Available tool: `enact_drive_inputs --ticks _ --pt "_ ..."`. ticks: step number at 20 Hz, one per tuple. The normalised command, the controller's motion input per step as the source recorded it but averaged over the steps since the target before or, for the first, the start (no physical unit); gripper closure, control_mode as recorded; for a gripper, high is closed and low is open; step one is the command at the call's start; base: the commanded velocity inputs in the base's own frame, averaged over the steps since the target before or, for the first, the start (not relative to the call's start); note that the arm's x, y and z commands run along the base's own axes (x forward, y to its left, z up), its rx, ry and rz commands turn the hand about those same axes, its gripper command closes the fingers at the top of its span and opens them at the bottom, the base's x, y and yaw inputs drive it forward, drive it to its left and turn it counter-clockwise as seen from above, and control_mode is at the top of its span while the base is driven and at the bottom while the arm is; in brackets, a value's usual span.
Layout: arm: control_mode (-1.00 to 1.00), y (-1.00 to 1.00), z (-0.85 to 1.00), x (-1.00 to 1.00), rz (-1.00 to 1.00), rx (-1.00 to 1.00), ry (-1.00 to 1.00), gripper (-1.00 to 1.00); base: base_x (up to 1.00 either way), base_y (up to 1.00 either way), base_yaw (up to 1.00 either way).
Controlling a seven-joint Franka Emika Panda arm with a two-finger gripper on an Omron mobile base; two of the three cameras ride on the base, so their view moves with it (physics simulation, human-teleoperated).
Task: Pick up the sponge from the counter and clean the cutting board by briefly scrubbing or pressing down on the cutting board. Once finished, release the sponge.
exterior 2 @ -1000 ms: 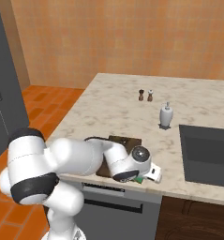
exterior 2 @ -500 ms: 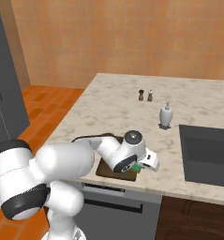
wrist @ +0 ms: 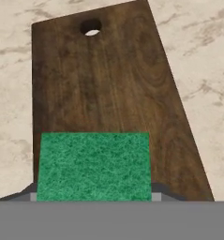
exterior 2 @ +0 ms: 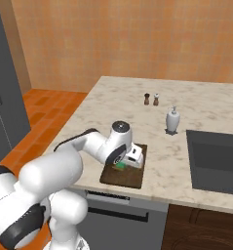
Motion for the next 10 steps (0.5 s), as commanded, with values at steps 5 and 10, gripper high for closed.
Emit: enact_drive_inputs --ticks 5,10 --pt "-1.0 1.0 0.0 0.0 0.14 0.0 0.07 1.0 0.0 0.0 0.0" --pt "-1.0 0.38 0.0 0.0 0.01 0.0 0.05 1.0 0.0 0.0 0.0"
